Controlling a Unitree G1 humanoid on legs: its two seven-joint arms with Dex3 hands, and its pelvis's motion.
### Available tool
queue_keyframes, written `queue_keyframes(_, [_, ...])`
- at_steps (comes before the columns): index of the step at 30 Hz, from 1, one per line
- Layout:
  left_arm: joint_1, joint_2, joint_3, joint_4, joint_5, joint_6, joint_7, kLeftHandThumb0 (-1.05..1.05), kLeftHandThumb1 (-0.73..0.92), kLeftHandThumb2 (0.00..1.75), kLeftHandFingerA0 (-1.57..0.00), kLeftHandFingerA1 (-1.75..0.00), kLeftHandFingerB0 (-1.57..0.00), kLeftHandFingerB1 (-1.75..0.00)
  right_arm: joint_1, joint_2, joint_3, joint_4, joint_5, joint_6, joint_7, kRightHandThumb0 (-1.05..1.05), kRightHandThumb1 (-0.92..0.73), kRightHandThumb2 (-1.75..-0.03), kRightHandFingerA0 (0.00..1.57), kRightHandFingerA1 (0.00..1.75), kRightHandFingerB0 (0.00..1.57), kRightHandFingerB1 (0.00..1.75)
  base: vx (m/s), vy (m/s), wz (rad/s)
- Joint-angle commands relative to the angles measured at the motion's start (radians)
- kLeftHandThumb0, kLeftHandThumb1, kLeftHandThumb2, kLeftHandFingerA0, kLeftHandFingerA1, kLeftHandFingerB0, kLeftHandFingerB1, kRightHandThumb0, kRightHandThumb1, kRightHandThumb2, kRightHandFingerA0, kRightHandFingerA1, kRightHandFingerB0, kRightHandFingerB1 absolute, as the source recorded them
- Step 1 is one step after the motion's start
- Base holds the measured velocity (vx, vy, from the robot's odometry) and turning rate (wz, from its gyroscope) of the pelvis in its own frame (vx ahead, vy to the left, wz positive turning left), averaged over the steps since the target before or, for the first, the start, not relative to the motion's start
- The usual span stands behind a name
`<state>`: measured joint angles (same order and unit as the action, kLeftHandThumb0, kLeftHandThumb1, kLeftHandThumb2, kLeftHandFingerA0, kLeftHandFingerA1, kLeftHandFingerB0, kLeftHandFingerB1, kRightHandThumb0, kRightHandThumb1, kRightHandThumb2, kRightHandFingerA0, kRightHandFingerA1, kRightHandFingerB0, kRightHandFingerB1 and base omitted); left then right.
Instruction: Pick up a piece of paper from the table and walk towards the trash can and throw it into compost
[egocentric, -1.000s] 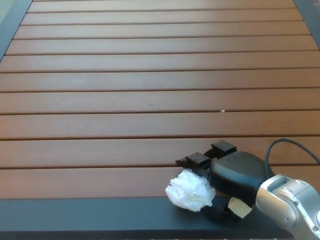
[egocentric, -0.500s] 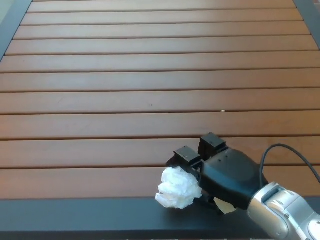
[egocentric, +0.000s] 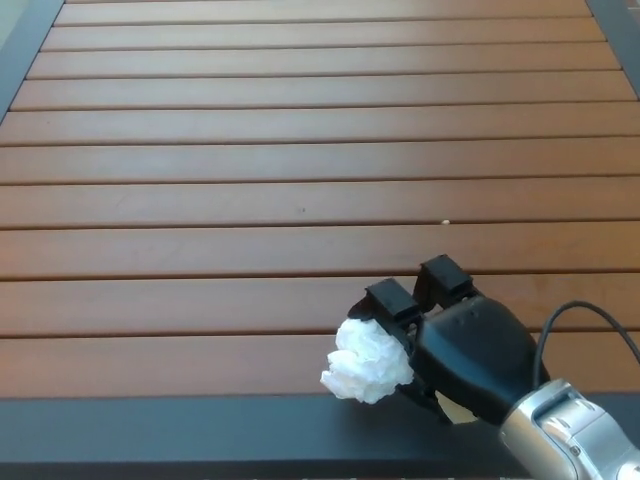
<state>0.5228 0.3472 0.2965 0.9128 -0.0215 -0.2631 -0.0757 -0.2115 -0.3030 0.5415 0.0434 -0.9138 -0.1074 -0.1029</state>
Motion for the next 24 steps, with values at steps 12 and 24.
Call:
queue_keyframes(12, [0.029,0.010,0.006,0.011,-0.001,-0.080,0.014,-0.02,0.55,1.10,-0.99,-1.01,-0.88,-0.92,0.255,0.406,-0.233,-0.401,0.829,0.183,0.153,-0.25,-0.54,-1.26,0.96,1.75,0.74,1.75,0.00,0.000,0.00])
queue_keyframes(24, [-0.004,0.027,-0.009,0.098,0.018,-0.099,0.026,-0.04,0.54,1.08,-0.97,-0.99,-0.85,-0.90,0.409,0.539,-0.207,-0.797,1.313,0.575,0.180,-0.24,-0.60,-1.13,0.91,1.75,0.75,1.65,0.00,0.000,0.04])
